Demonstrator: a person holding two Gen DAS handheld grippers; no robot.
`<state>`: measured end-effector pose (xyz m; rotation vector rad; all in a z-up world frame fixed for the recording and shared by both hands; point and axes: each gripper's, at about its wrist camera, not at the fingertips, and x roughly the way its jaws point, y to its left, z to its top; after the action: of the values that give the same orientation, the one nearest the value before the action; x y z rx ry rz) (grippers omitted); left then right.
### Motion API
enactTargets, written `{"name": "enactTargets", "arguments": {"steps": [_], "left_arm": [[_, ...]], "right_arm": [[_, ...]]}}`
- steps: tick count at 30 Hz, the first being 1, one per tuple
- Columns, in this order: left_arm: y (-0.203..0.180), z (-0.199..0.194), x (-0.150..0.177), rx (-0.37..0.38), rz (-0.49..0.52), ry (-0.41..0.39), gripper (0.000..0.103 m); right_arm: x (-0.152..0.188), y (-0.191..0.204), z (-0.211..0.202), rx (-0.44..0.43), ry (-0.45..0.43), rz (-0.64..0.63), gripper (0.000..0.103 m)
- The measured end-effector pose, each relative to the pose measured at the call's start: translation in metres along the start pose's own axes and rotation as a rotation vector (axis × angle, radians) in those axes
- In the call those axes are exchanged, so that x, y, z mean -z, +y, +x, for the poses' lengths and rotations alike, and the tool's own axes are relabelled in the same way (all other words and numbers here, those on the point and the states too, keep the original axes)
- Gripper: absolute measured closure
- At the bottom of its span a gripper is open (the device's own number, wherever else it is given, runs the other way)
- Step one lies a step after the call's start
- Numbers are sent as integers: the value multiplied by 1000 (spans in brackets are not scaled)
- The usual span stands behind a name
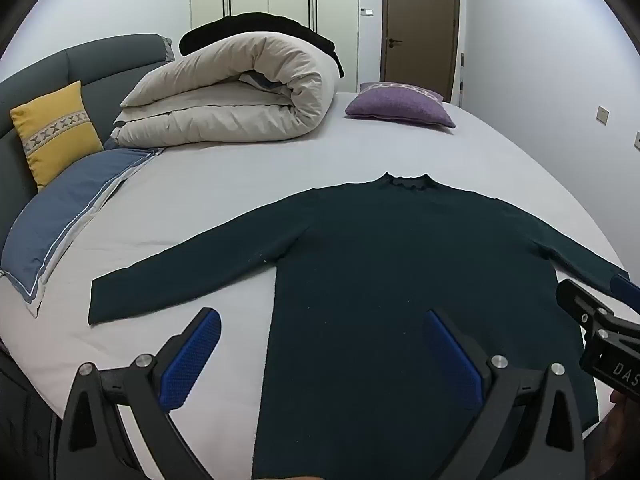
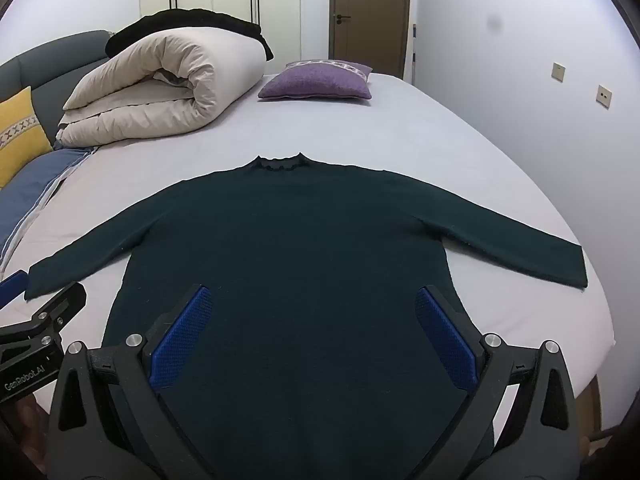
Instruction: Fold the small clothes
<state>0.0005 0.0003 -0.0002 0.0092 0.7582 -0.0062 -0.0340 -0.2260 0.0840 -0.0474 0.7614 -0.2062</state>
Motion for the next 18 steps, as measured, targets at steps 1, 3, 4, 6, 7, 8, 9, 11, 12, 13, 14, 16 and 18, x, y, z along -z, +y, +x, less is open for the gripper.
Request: {"name": "enactTargets", "arguments": {"steps": [1,3,4,6,7,8,9,11,12,13,14,16,18], "left_arm": [[0,0,0,0,1,1,0],[0,1,0,-3,2,1,0],[0,1,-1,-3,2,0,0],[3,0,-1,-4,4,-4,0],[4,-1,1,-5,5,-6,0],[4,-2,2,-8,6,-7,0],[4,-1,3,-10,6,-9,0],[8,0,3,-9,3,-12,0],[10,-7,2,-10,-4,-14,0],[10,-8,2,-11,-6,-15,0],[11,-9,2,-11,-6,-16,0],[12,-8,0,-13,-6,-13,0],[13,-8,-1,-13,-6,-14,0]], "right_arm": [[0,0,0,-1,0,3,0],[0,-1,-1,-1,-1,6,0],[-1,-2,-1,-1,-2,7,0],[-1,-3,-2,-1,-4,8,0],[-1,-3,-2,0,-4,9,0],[-1,-4,-2,0,-4,12,0],[-1,-6,-3,-1,-4,15,0],[0,-2,-3,1,-3,10,0],[1,4,-1,4,-2,-6,0],[2,4,-2,5,-2,-7,0],[2,6,-2,4,-4,-9,0],[2,6,-2,-1,-5,-11,0],[2,6,-2,-11,-2,-7,0]]}}
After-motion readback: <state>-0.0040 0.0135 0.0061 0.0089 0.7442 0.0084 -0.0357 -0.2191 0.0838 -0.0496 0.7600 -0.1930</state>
